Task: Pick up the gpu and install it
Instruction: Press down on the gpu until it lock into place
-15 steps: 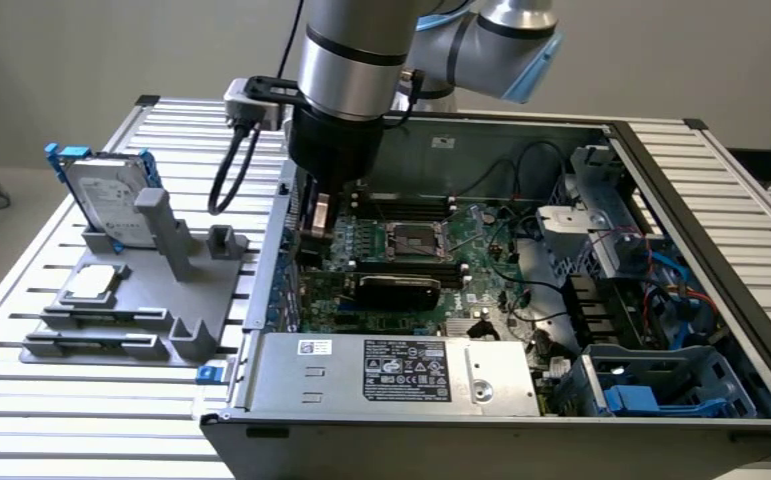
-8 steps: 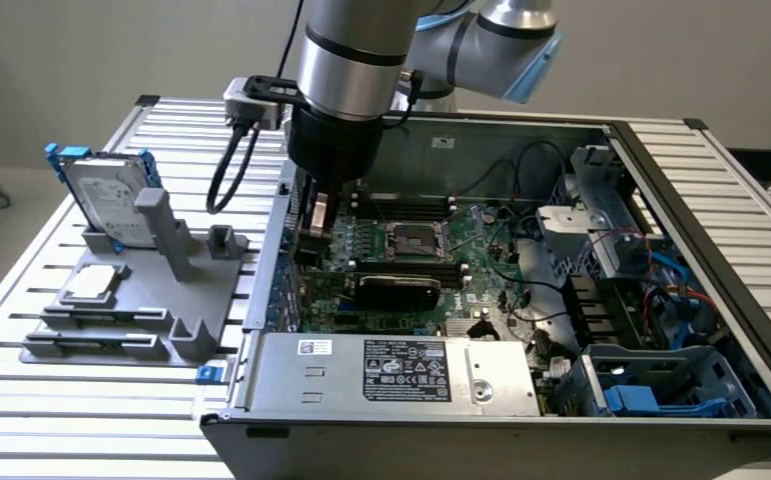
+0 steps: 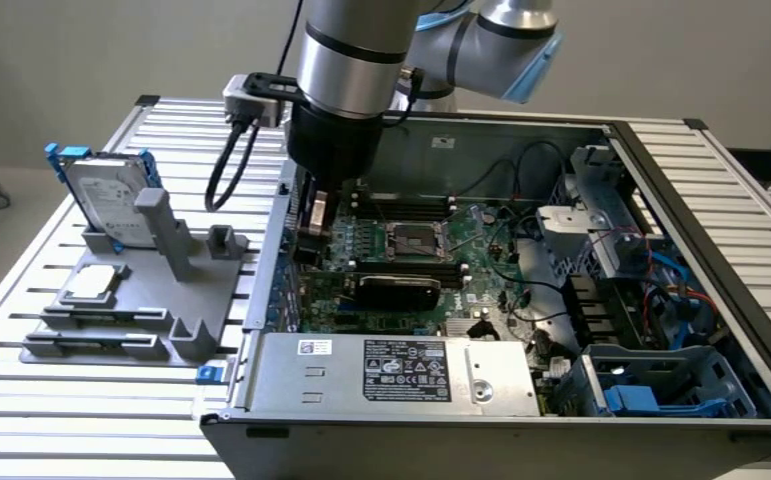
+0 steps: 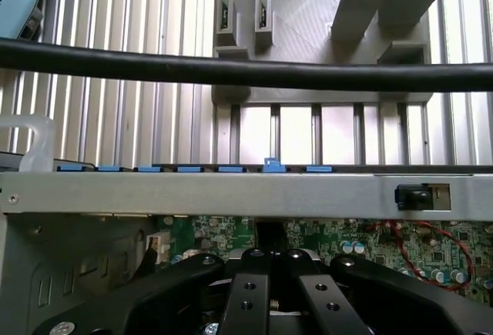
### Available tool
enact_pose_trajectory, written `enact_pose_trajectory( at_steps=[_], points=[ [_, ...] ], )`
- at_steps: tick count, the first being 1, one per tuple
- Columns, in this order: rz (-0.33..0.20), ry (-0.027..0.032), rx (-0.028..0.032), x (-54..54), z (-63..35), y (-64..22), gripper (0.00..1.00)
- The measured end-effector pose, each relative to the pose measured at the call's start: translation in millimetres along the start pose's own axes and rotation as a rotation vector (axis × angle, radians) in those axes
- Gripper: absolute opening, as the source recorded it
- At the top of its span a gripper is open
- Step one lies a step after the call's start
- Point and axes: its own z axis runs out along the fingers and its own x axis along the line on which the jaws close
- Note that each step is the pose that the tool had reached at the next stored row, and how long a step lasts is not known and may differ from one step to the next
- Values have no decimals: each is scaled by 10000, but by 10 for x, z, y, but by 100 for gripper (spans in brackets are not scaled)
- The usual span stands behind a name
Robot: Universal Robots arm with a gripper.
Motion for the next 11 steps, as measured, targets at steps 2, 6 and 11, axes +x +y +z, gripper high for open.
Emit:
enact_pose_trajectory(
  at_steps=[2, 6, 11],
  points=[
    [12, 4, -16, 1, -11, 3, 11],
    [47, 14, -35, 0, -15, 4, 11],
    [100, -1, -74, -1, -18, 4, 11]
  ],
)
